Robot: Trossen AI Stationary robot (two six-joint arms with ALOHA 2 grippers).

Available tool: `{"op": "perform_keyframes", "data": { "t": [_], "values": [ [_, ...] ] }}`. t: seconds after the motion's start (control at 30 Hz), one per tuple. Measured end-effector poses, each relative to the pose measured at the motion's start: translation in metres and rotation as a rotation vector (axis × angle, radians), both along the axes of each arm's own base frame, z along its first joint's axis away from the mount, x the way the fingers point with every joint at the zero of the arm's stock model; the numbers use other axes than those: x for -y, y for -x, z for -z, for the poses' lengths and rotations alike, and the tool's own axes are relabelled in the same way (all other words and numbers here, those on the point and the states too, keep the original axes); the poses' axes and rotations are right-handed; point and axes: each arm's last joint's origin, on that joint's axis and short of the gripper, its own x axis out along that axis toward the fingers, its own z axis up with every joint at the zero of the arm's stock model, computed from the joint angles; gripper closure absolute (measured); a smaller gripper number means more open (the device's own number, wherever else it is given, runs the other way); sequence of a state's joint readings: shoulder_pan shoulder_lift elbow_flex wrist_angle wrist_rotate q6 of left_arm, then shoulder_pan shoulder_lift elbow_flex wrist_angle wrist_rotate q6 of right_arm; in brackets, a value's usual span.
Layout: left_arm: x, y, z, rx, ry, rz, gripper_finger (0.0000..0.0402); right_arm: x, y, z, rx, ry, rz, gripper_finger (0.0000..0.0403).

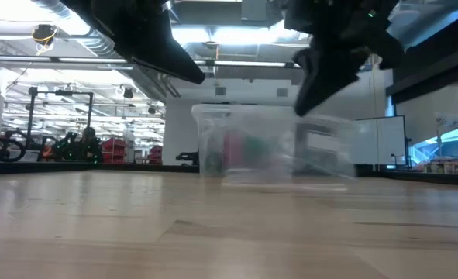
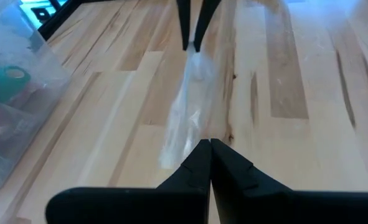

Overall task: Roll bandage
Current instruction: Open the transparent zip bag

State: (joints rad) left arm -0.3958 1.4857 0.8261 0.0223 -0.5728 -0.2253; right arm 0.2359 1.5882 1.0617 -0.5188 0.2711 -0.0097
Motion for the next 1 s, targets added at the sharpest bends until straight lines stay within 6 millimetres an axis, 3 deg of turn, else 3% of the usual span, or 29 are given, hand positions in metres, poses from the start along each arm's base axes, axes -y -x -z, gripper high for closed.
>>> {"op": "perform_keyframes", "data": {
  "t": [0.3,0.5,0.73,1.0],
  "values": [
    [-0.001,-0.005,-0.007,0.086,0.038,-0.011,0.0393,-0.001,-0.003,-0.002,0.037,-0.025,0.025,0.0374],
    [-0.01,-0.009,-0.008,0.1,0.036,-0.039,0.0333,-0.002,-0.006,-0.004,0.082,-0.036,0.022,0.0373],
    [-0.019,-0.021,0.014,0.048,0.056,-0.087,0.0253,-0.001,-0.006,-0.004,0.076,-0.034,0.022,0.0373],
    [-0.026,-0.041,0.039,0.088,0.063,-0.119,0.024,-0.001,-0.006,-0.004,0.077,-0.035,0.021,0.0373]
  ]
}}
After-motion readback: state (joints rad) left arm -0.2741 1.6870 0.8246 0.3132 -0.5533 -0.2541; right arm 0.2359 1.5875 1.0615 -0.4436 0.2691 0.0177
